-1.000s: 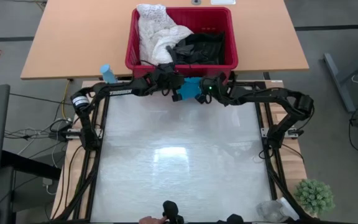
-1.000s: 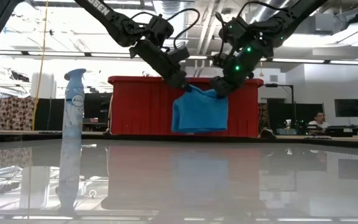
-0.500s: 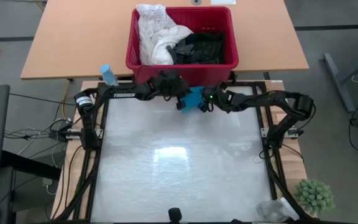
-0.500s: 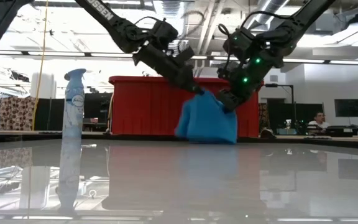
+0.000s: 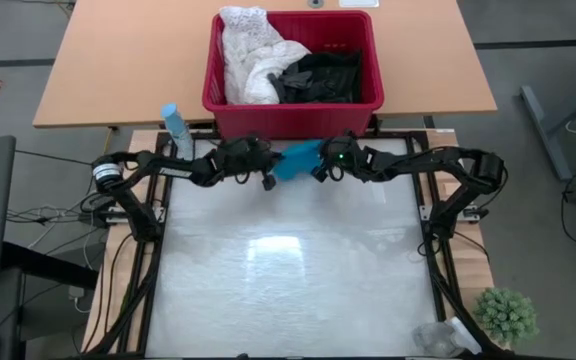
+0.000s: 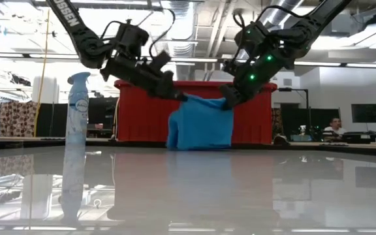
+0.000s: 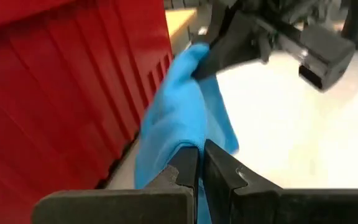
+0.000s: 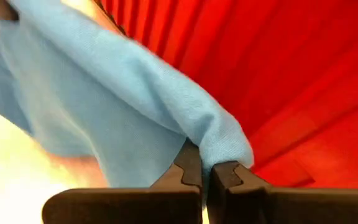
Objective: Fold laundry
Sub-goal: Fold the blue shorts
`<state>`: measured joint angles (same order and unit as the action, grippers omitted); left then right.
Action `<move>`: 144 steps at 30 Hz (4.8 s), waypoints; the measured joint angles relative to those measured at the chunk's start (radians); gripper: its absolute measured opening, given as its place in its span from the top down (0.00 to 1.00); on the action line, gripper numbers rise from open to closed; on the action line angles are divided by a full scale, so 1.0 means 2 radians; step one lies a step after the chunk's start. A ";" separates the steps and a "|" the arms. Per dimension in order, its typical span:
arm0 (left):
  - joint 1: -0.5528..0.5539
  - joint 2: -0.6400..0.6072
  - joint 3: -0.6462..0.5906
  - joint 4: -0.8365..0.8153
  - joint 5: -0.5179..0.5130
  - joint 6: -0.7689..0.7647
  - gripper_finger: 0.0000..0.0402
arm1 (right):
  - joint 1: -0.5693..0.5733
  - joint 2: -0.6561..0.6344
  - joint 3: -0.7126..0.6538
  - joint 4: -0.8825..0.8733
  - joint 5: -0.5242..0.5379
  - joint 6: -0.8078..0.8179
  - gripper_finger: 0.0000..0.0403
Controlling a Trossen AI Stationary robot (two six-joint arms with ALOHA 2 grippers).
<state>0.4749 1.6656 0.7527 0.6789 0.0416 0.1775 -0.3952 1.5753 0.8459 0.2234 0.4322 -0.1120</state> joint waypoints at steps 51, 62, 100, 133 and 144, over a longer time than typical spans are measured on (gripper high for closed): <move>-0.083 -0.002 -0.057 0.216 -0.237 0.357 1.00 | 0.071 0.068 0.037 0.126 0.158 -0.243 0.95; -0.088 0.003 -0.132 0.202 -0.183 0.282 1.00 | 0.082 0.074 -0.001 0.128 0.086 -0.199 0.95; -0.046 0.099 -0.080 0.337 -0.145 0.570 1.00 | 0.062 0.078 0.007 0.229 0.112 -0.354 0.95; -0.185 0.216 -0.085 0.443 -0.379 0.632 1.00 | 0.179 0.221 -0.004 0.322 0.271 -0.336 0.95; -0.162 0.216 -0.074 0.443 -0.368 0.653 1.00 | 0.135 0.200 -0.007 0.375 0.268 -0.339 0.90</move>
<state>0.1518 2.0979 0.6046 1.5650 -0.6951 1.4840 -0.1260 1.9751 0.8318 0.9727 0.9676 -0.7898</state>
